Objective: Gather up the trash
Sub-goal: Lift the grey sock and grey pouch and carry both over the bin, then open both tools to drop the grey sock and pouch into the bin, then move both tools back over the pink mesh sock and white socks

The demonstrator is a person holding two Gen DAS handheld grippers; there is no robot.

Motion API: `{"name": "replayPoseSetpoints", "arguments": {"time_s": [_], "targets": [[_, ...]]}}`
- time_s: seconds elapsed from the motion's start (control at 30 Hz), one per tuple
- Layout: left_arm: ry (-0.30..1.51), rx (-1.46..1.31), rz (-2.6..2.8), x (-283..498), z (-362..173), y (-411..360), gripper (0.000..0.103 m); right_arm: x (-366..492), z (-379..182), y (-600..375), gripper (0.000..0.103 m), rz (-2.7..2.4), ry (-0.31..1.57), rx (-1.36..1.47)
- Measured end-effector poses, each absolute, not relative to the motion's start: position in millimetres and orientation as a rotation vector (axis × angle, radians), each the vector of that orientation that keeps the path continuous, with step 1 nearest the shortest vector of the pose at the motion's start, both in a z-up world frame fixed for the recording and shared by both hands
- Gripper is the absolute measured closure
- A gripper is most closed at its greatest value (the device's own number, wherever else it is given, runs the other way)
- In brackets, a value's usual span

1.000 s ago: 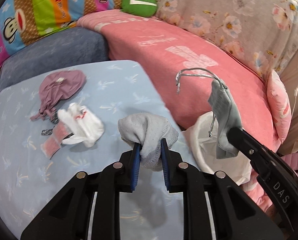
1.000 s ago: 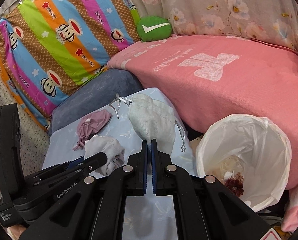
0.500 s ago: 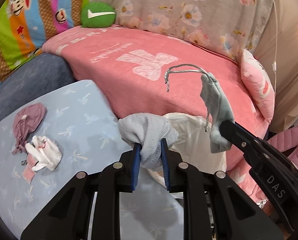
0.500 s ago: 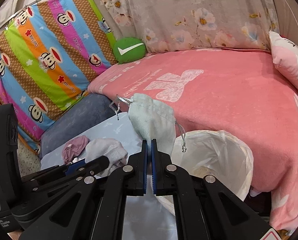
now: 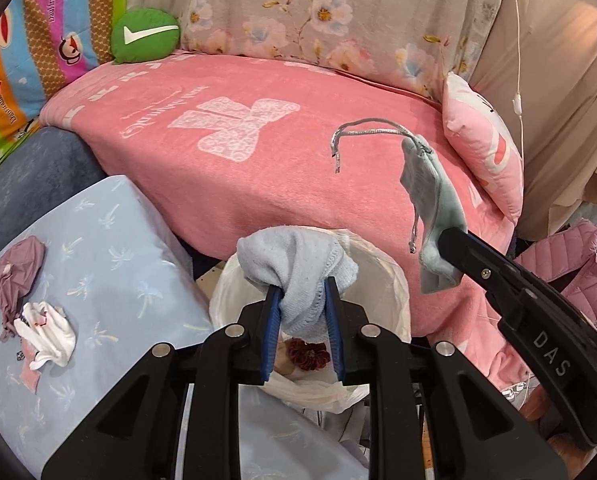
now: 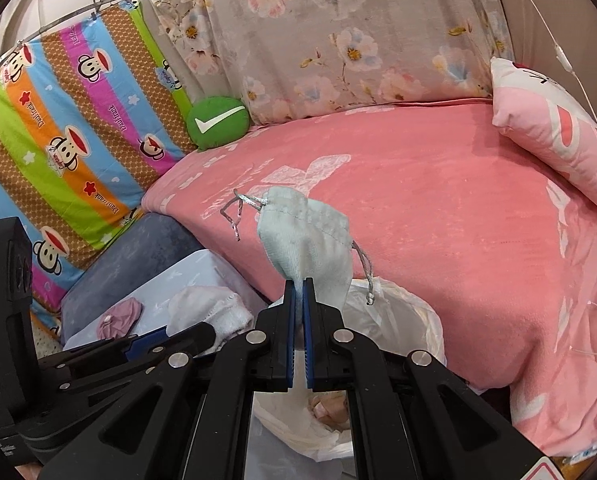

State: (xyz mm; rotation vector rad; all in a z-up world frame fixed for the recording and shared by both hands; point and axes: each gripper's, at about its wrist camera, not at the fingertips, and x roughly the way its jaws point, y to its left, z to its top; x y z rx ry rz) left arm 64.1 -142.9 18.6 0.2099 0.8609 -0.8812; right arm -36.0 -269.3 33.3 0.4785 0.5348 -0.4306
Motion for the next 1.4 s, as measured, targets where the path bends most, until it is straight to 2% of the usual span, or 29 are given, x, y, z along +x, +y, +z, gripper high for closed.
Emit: {"name": "replayPoseSetpoints", "arguments": {"time_s": [0.17, 0.23, 0.3, 0.33, 0.53, 0.67, 1.07, 1.2, 1.4], "targets": [[0.841, 0.210, -0.897, 58.7, 19.6, -154.8, 0.078, -42.6, 34.2, -278.4, 0.100, -0.455, 0.530, 0.481], [0.835, 0.208, -0.888, 58.3, 20.5, -157.7, 0.069, -44.2, 34.0, -281.6, 0.100, -0.461, 0.529, 0.483], [0.823, 0.208, -0.867, 58.5, 21.9, -158.1, 0.044, -44.3, 33.2, -284.0, 0.100, -0.464, 0.531, 0.483], [0.811, 0.203, -0.857, 58.9, 22.7, -156.7, 0.042, -43.3, 33.1, -283.5, 0.100, -0.466, 0.532, 0.482], [0.803, 0.205, -0.815, 64.6, 21.2, -149.4, 0.041, -36.5, 30.6, -280.7, 0.099, -0.458, 0.542, 0.477], [0.805, 0.204, -0.791, 68.3, 18.1, -143.9, 0.041, -31.7, 30.2, -276.8, 0.094, -0.455, 0.536, 0.472], [0.815, 0.178, -0.755, 77.7, 13.3, -123.9, 0.041, -19.2, 28.4, -262.5, 0.093, -0.426, 0.557, 0.454], [0.816, 0.170, -0.740, 81.0, 11.8, -116.2, 0.041, -14.3, 25.6, -253.9, 0.088, -0.409, 0.570, 0.446], [0.828, 0.149, -0.710, 88.9, 6.7, -99.2, 0.041, -2.6, 20.3, -236.7, 0.086, -0.384, 0.597, 0.423]]}}
